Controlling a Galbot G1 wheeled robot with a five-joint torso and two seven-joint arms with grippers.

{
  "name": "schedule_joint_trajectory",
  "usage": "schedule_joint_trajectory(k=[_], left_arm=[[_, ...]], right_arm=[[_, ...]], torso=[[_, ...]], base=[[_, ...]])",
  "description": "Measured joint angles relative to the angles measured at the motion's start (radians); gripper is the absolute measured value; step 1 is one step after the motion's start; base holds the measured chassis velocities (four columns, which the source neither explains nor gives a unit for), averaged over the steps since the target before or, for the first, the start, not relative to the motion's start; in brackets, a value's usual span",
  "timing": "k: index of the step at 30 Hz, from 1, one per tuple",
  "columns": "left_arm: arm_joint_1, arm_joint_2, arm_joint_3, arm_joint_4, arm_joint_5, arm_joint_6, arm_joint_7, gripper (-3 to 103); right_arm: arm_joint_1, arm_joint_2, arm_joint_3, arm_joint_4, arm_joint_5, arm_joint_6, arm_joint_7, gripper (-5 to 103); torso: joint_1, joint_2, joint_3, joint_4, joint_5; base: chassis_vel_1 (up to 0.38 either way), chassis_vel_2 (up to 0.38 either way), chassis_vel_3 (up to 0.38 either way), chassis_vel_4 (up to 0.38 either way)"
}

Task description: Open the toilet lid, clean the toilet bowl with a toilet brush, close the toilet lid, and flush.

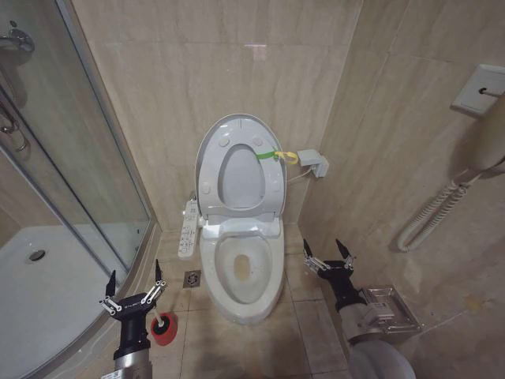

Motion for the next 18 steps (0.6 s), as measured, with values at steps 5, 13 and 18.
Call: schedule_joint_trajectory(k=[5, 13, 18], left_arm=[[0.006, 0.003, 0.008, -0.008, 0.003, 0.031, 0.003, 99], [0.017, 0.023, 0.024, -0.032, 0.01, 0.116, -0.007, 99], [0.02, 0.023, 0.033, -0.037, 0.009, 0.13, -0.004, 99]], right_arm=[[0.0, 0.0, 0.0, 0.0, 0.0, 0.0, 0.0, 100], [0.0, 0.0, 0.0, 0.0, 0.0, 0.0, 0.0, 100], [0.0, 0.0, 0.0, 0.0, 0.0, 0.0, 0.0, 100]], torso=[[0.0, 0.0, 0.0, 0.0001, -0.0001], [0.0, 0.0, 0.0, 0.0, 0.0], [0.0, 0.0, 0.0, 0.0, 0.0]], base=[[0.0, 0.0, 0.0, 0.0], [0.0, 0.0, 0.0, 0.0], [0.0, 0.0, 0.0, 0.0]])
